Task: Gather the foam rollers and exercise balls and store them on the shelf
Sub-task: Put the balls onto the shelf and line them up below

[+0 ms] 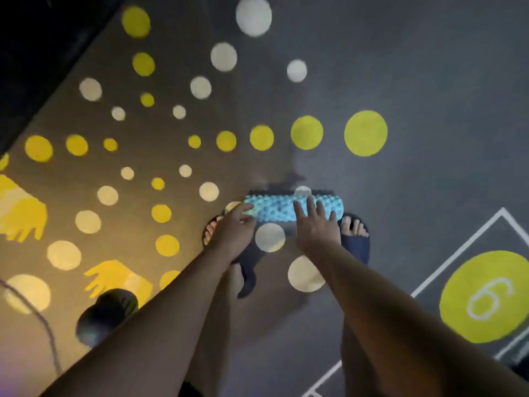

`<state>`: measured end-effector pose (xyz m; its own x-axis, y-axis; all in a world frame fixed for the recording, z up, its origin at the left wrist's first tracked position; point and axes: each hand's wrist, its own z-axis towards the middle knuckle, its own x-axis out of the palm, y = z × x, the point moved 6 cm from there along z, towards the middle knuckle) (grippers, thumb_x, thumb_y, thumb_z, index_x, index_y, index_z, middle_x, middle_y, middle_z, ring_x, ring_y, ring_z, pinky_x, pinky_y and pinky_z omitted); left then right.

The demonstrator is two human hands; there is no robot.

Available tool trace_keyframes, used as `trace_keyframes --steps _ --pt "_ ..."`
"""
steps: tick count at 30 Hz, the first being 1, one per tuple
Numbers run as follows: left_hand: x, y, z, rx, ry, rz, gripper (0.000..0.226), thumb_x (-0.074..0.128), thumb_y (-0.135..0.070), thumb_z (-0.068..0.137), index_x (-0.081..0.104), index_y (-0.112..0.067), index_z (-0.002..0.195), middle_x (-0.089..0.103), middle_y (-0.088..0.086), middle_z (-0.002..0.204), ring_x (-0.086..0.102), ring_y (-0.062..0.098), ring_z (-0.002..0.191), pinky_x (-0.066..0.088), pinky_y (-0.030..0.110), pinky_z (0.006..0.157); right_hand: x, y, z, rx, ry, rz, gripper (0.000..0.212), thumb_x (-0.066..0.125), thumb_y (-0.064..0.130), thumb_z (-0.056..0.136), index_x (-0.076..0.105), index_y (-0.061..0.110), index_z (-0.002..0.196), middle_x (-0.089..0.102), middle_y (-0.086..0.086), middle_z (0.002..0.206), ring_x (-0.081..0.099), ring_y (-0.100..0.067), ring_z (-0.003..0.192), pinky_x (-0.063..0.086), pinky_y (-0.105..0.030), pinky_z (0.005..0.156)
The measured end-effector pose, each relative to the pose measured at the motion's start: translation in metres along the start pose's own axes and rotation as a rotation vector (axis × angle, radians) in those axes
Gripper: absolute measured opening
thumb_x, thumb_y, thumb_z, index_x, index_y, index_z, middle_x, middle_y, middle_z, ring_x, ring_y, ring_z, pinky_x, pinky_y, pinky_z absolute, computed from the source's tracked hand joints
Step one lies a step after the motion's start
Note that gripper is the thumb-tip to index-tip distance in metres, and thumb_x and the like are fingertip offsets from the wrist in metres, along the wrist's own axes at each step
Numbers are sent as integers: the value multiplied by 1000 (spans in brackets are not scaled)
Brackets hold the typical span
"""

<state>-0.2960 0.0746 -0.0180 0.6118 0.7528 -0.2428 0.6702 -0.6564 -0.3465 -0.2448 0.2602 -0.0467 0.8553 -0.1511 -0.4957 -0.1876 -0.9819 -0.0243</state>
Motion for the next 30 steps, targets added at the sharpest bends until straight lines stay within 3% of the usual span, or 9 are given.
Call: trace_keyframes --steps 3,7,9,11,14,16,20,26,30 --pt "39 35 76 -83 -15 -7 39 50 -24 101 55 -33 138 61 -4 126 57 15 98 45 25 75 62 -14 92 -42 13 -274 74 35 40 106 -8 17 161 -4 -20 168 2 -40 155 10 -63 120" --pt "69 70 109 -114 -139 -125 41 50 -19 101 54 -26 141 57 -1 141 56 21 122 46 33 100 87 -20 151 -83 -163 -247 62 63 32 93 39 8 146 51 -23 138 52 -41 126 40 -59 106" --pt "71 73 90 -133 -151 -190 40 49 -24 103 52 -27 143 58 -1 139 58 21 120 47 36 100 76 -26 134 -110 -86 -211 83 82 49 71 46 10 135 57 -19 123 60 -39 107 50 -51 91" --pt "65 72 48 -174 -182 -290 39 51 -28 103 52 -28 142 62 2 136 60 24 120 49 41 102 44 -29 90 -119 -46 -46 96 82 60 67 39 11 138 52 -17 126 55 -41 110 50 -48 86" --pt "35 39 -50 -232 -308 -520 30 60 -29 95 65 -25 124 65 14 133 62 29 116 50 42 101 -44 -13 -24 -161 3 115 93 74 59 75 33 9 142 50 -14 132 51 -40 118 48 -45 92" --pt "5 -10 -123 -237 -297 -789 20 63 -34 93 69 -19 106 69 22 121 67 29 101 53 40 87 -129 12 -118 -250 -10 266 93 71 62 64 37 13 135 52 -10 129 50 -37 121 47 -43 91" --pt "-100 -121 -276 -112 -251 -1217 42 47 -37 105 69 -3 115 71 8 83 67 20 66 51 28 55 -302 79 -273 -454 -92 462 93 78 51 69 22 25 139 53 -6 135 53 -32 126 49 -43 94" --pt "-300 -234 -439 412 -350 -1264 39 53 -46 100 64 -25 131 75 7 118 72 20 93 56 30 69 -514 190 -419 -687 -257 612 65 76 52 81 33 30 125 65 1 111 68 -21 97 53 -33 83" --pt "-418 -276 -510 570 -545 -1185 31 51 -40 104 66 -26 128 74 6 121 75 16 92 57 27 67 -609 253 -490 -871 -307 633 91 75 58 69 33 35 146 65 7 124 67 -12 108 56 -37 96"
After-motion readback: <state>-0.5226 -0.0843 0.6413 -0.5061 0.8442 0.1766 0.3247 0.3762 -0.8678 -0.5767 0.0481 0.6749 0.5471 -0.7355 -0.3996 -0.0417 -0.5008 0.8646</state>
